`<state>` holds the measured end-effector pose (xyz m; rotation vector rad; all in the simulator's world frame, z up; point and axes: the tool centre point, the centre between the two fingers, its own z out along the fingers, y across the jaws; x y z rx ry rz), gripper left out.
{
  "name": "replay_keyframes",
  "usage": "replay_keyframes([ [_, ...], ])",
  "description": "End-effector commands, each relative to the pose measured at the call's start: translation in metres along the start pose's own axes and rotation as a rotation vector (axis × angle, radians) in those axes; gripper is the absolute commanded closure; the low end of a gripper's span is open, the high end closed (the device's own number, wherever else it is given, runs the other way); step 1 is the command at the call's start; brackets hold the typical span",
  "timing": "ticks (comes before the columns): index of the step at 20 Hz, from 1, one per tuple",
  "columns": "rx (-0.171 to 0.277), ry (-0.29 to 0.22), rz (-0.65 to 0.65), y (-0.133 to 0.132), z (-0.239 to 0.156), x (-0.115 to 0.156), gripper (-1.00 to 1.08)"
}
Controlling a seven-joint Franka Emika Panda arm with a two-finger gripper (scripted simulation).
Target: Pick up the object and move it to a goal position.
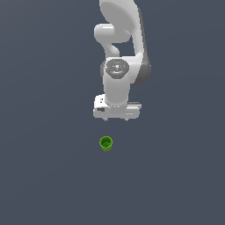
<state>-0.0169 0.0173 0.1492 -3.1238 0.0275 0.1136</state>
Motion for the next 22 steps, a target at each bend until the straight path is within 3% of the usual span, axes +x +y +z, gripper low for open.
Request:
replay_keyframes([
  [1, 0.000, 0.000, 0.000, 0.000, 0.000, 0.000, -0.92],
  [10, -0.007, 0.042, -0.020, 0.005, -0.015, 0.011, -0.92],
  [22, -0.001, 0.042, 0.056, 0.007, -0.011, 0.016, -0.92],
])
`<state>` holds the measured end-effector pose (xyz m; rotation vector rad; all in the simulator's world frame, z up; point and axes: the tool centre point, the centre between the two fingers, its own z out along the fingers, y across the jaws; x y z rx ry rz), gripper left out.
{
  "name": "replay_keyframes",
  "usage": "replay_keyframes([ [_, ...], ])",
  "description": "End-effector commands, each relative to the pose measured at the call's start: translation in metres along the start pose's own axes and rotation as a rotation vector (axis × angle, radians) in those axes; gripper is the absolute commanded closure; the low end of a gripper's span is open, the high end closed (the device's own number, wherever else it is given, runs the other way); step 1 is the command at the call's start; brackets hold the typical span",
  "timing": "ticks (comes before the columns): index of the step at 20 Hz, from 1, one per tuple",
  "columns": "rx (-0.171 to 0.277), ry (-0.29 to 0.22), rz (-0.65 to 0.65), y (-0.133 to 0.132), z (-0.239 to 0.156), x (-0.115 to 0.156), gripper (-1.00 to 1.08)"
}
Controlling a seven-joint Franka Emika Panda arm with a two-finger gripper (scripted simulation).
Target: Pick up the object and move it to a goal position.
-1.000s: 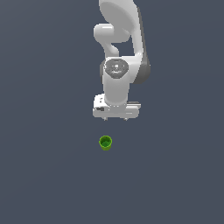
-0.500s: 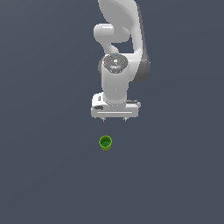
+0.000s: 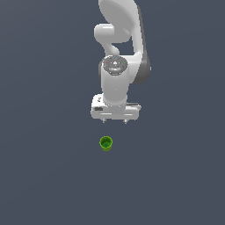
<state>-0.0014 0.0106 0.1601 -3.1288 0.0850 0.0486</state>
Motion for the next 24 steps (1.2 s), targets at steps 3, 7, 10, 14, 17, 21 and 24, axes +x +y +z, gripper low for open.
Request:
replay_keyframes([
  [3, 0.003, 0.000, 0.073, 0.002, 0.004, 0.005, -0.92],
  [7, 0.006, 0.001, 0.165, 0.005, 0.010, 0.011, -0.92],
  [10, 0.008, 0.001, 0.250, 0.008, 0.014, 0.016, -0.92],
  [14, 0.010, 0.003, 0.372, 0.011, 0.022, 0.024, -0.92],
  [17, 0.011, 0.004, 0.462, 0.014, 0.027, 0.030, -0.92],
  [21, 0.011, 0.007, 0.583, 0.018, 0.034, 0.038, -0.92],
  [24, 0.011, 0.009, 0.672, 0.021, 0.039, 0.043, -0.92],
])
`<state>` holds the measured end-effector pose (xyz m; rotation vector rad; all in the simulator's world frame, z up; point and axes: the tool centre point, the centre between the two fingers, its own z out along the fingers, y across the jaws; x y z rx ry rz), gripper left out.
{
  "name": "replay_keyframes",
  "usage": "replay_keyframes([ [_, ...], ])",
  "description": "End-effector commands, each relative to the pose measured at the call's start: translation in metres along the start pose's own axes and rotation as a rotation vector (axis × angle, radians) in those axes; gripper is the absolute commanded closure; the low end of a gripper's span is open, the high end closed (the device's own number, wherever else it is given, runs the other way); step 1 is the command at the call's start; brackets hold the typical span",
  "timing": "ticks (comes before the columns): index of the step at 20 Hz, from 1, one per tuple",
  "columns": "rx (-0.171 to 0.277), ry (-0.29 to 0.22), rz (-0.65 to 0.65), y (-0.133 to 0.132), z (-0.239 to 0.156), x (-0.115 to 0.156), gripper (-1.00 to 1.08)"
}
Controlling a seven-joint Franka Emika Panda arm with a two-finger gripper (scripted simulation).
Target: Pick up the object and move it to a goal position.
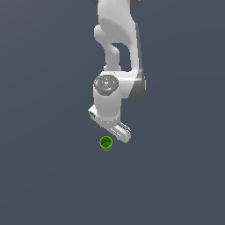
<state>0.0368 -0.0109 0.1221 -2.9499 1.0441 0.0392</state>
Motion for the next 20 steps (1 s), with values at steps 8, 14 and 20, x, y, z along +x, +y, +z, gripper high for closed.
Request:
replay_keyframes([
  [8, 0.001, 0.013, 0.278, -0.003, 0.016, 0.019, -0.92],
  [14, 0.003, 0.021, 0.402, -0.004, 0.024, 0.028, -0.92],
  [20, 0.003, 0.026, 0.472, -0.004, 0.028, 0.032, -0.92],
])
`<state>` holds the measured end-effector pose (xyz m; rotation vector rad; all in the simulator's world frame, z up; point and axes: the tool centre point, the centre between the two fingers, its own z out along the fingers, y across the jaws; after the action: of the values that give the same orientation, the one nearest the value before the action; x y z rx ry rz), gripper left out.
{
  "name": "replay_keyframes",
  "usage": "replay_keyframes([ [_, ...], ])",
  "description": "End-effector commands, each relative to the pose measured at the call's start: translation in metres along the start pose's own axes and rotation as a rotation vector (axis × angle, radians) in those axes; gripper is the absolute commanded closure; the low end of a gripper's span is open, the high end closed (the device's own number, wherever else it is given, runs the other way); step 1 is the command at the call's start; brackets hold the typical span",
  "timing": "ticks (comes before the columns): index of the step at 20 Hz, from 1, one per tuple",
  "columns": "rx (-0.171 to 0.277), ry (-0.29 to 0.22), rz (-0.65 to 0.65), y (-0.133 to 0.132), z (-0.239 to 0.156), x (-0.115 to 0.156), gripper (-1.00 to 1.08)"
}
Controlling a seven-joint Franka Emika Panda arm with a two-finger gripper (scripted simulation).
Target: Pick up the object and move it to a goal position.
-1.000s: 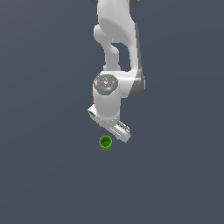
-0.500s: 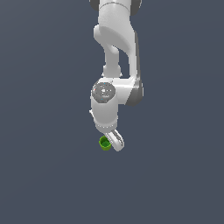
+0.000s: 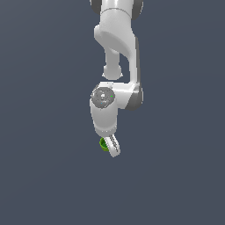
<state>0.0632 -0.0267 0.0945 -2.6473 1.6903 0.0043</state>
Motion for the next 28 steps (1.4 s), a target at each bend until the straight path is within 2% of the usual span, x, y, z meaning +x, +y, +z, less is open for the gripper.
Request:
replay_keyframes([
  [1, 0.001, 0.002, 0.023, -0.001, 0.001, 0.001, -0.92],
  [9, 0.001, 0.002, 0.030, -0.001, 0.006, 0.002, -0.92],
  [18, 0.001, 0.002, 0.035, 0.000, 0.048, 0.001, -0.92],
  [23, 0.001, 0.002, 0.035, -0.001, 0.052, 0.002, -0.92],
  [24, 0.001, 0.002, 0.035, -0.001, 0.052, 0.002, 1.08],
  [28, 0.001, 0.002, 0.035, -0.001, 0.052, 0.002, 1.08],
])
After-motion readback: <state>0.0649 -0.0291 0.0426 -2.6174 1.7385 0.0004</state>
